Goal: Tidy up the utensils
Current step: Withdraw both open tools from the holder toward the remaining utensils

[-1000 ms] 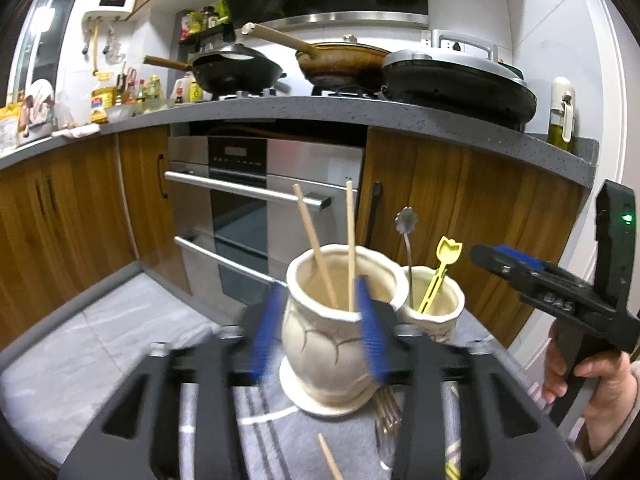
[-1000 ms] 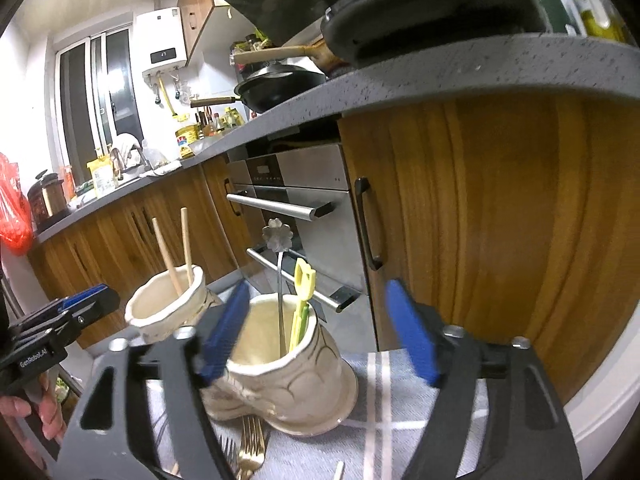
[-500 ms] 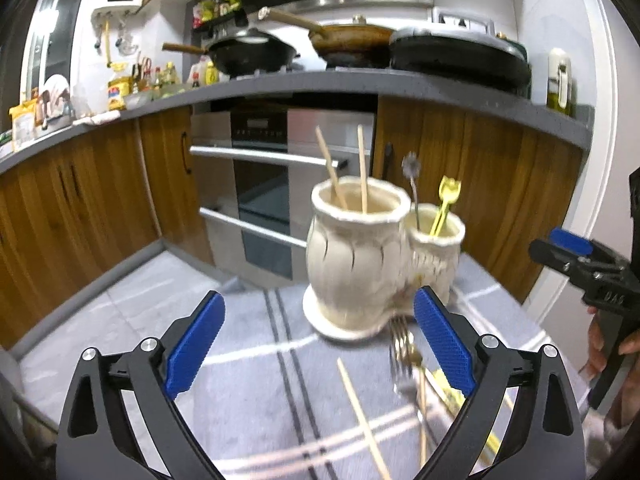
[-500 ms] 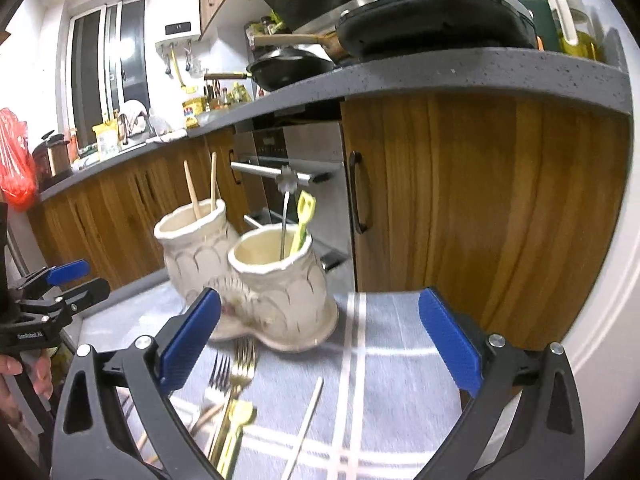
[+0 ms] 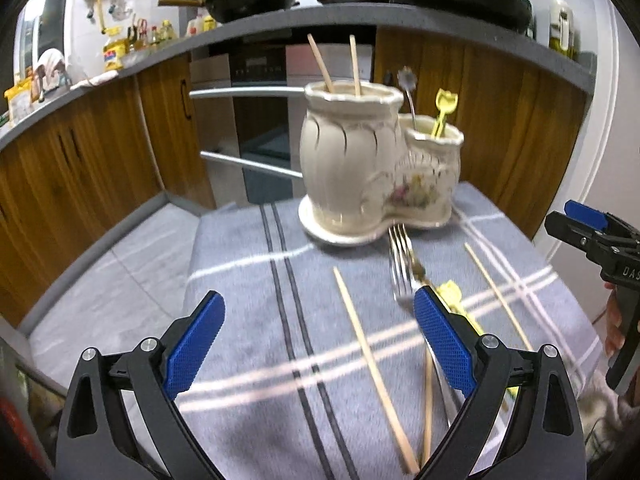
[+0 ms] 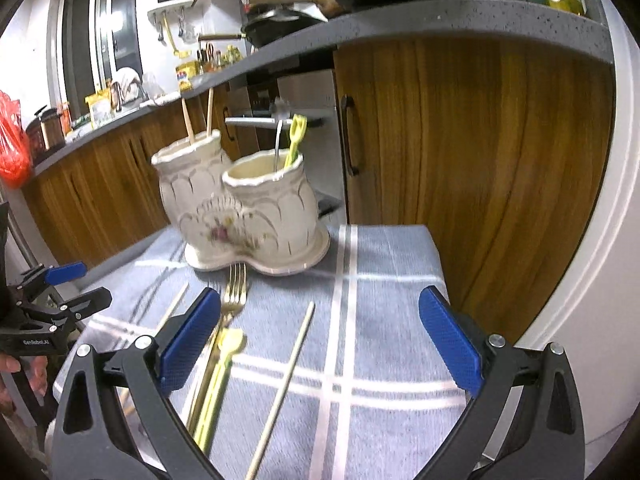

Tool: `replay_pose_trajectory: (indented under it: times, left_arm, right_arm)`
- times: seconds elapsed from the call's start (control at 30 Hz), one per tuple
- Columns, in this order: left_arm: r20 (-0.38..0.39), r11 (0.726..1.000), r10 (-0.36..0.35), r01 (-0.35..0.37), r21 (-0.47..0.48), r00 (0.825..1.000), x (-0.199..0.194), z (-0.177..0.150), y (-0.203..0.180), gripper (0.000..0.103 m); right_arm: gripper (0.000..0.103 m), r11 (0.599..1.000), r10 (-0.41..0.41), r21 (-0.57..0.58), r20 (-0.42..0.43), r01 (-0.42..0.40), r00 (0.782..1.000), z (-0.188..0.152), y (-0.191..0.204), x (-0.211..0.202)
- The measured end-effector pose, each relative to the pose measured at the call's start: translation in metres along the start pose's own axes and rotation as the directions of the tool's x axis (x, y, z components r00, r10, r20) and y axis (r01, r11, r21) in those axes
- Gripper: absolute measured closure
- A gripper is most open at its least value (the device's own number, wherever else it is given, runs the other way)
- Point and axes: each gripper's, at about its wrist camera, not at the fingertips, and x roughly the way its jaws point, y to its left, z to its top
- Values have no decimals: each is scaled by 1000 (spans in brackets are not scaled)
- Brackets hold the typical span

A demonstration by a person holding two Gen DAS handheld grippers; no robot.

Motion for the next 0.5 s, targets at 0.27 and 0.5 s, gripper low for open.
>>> replay_pose_trajectory:
  times: [0.27, 0.5]
  left_arm:
    - [-95, 1000, 4, -2, 13, 995, 12, -16, -9, 8]
    - [-207, 998, 43, -33, 55, 977, 29, -26, -18, 10]
  right_arm:
    - [5, 999, -1, -32, -74, -2, 997, -22, 6, 5]
    - [5, 998, -3, -69, -123, -6, 992, -36, 12, 8]
